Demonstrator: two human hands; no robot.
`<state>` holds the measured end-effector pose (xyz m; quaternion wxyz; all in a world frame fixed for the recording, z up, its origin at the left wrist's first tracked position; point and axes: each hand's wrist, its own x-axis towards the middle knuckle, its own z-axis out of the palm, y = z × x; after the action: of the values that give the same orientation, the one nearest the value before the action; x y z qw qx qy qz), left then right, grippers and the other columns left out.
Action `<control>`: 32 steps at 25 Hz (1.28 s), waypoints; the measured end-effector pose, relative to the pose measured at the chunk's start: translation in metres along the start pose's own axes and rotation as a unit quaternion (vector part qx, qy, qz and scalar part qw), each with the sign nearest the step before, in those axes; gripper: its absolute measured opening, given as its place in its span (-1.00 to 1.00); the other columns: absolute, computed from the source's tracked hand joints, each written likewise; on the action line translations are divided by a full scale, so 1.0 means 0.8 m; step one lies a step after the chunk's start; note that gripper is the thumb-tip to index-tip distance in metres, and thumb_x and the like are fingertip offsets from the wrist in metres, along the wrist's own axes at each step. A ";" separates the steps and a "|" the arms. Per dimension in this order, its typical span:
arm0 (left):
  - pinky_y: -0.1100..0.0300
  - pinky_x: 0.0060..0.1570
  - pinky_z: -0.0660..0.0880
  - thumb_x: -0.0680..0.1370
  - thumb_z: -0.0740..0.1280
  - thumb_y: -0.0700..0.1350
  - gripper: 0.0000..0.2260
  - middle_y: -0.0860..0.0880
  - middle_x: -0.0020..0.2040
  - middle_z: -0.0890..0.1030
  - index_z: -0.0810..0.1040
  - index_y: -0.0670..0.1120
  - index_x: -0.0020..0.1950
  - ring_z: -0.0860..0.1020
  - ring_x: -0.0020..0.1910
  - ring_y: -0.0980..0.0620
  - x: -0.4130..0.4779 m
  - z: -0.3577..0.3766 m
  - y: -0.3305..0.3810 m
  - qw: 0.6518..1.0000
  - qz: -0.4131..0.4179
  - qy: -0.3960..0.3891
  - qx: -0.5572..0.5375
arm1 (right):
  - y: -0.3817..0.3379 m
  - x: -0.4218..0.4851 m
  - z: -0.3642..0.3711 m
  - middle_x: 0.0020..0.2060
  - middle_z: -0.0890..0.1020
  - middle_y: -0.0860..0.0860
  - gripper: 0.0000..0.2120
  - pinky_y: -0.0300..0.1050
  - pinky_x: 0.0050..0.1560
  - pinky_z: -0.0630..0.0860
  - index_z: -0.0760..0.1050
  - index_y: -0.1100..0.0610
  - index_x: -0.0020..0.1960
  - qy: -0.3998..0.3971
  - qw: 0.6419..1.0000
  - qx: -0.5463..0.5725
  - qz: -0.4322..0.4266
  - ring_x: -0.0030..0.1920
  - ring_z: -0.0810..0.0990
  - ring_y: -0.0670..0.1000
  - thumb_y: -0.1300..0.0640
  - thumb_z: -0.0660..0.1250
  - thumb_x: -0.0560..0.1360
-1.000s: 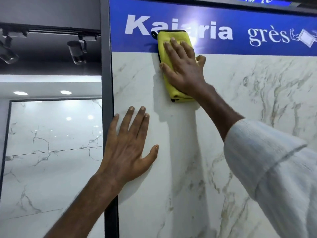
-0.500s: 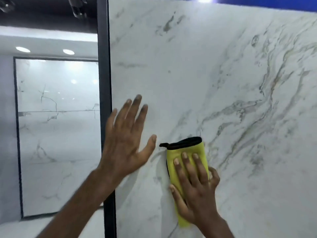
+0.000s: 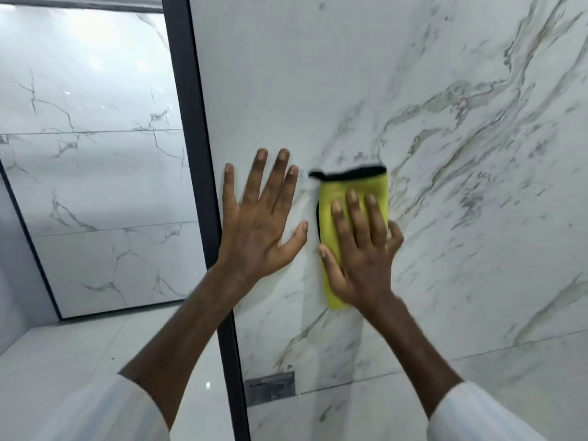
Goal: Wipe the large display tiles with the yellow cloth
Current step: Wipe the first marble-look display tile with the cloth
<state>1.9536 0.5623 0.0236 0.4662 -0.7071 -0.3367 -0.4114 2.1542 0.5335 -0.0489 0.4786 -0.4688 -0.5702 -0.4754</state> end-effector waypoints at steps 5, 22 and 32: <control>-0.43 0.57 -0.12 0.64 0.21 0.20 -0.26 -0.20 0.70 0.13 0.14 -0.17 0.70 0.07 0.68 -0.28 0.000 -0.001 0.001 1.000 -0.008 -0.013 -0.007 | -0.020 -0.135 0.002 0.67 0.14 0.03 -0.37 0.43 0.25 0.35 0.21 0.04 0.64 -0.057 0.998 -0.004 -0.018 0.59 0.23 0.20 -0.18 0.17 0.64; -0.42 0.58 -0.10 0.64 0.20 0.17 -0.28 -0.25 0.69 0.15 0.17 -0.20 0.69 0.09 0.67 -0.32 -0.028 0.008 0.015 1.000 -0.014 -0.008 0.006 | -0.011 -0.240 0.004 0.67 0.12 0.01 -0.41 0.36 0.26 0.30 0.26 0.02 0.58 -0.096 0.995 0.026 -0.005 0.57 0.20 0.20 -0.21 0.19 0.63; -0.42 0.55 -0.02 0.57 0.29 0.25 -0.22 -0.13 0.69 0.20 0.24 -0.14 0.68 0.13 0.68 -0.24 -0.036 0.027 0.083 1.000 -0.002 -0.022 0.010 | 0.083 -0.205 -0.004 0.66 0.13 0.05 -0.38 0.33 0.30 0.30 0.21 0.05 0.61 -0.052 0.998 -0.002 0.034 0.59 0.17 0.21 -0.21 0.18 0.64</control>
<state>2.0040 0.5575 -0.0328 0.4649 -0.7108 -0.3520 -0.3933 2.2366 0.5248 -0.2052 0.4635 -0.5130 -0.5771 -0.4346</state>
